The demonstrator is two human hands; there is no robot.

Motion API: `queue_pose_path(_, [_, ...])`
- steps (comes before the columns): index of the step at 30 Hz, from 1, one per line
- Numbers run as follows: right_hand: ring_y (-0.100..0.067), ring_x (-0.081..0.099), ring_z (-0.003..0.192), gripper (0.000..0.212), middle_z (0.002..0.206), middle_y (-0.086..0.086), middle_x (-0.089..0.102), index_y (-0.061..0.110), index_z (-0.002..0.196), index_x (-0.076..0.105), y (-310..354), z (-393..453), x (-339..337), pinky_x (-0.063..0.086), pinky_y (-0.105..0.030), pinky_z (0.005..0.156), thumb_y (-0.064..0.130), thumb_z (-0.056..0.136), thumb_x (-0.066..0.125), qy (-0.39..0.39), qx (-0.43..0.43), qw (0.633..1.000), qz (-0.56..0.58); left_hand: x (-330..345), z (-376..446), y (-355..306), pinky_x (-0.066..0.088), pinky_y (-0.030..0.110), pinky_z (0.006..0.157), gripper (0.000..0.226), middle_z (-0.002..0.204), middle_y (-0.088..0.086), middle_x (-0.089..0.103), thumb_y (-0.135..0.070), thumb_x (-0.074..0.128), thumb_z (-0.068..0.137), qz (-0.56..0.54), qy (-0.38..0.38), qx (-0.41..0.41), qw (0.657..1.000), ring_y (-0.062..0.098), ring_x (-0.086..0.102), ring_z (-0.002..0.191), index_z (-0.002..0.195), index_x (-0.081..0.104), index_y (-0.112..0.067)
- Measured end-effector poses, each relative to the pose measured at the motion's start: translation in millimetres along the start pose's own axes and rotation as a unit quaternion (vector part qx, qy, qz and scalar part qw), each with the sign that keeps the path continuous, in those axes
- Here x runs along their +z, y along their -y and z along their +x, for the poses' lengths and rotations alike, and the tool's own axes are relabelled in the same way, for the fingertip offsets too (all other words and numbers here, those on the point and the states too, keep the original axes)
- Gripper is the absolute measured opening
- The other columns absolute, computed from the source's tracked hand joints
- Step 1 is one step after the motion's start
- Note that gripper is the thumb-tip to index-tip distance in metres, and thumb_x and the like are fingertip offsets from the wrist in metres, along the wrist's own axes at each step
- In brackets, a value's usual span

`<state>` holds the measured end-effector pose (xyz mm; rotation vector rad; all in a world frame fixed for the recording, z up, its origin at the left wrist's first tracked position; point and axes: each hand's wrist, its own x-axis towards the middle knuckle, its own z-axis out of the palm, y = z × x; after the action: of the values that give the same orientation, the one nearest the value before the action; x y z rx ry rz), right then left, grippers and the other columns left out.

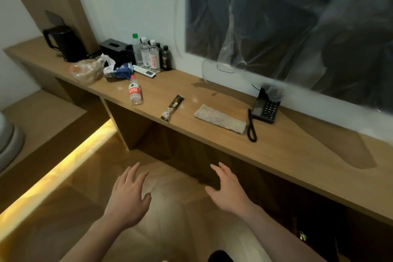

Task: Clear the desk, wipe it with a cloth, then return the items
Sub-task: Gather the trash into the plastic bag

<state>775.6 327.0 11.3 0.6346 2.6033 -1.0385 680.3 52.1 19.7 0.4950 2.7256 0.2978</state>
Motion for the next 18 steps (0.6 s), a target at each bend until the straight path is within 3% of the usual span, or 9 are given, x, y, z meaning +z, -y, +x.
queue_pose_path(10, [-0.016, 0.015, 0.157, 0.072, 0.170, 0.012, 0.011, 0.040, 0.160, 0.025, 93.2, 90.1, 15.1, 0.029, -0.039, 0.122, 0.041, 0.099, 0.064, -0.014, -0.016, 1.000, 0.000, -56.2, 91.3, 64.6, 0.006, 0.041, 0.126, 0.068, 0.172, -0.002, 0.002, -0.051, 0.049, 0.100, -0.012, -0.035, -0.003, 0.999, 0.023, 0.000, 0.159, 0.161, 0.023, -0.035])
queue_pose_path(18, [-0.018, 0.023, 0.155, 0.071, 0.168, 0.011, 0.019, 0.040, 0.158, 0.027, 133.2, 201.6, 27.5, 0.033, -0.040, 0.122, 0.041, 0.098, 0.065, -0.017, 0.022, 0.999, 0.032, -98.4, 201.1, 100.9, 0.014, 0.042, 0.127, 0.074, 0.172, -0.005, 0.003, -0.053, 0.057, 0.097, -0.034, -0.010, -0.019, 0.999, 0.021, 0.006, 0.158, 0.160, 0.022, -0.038])
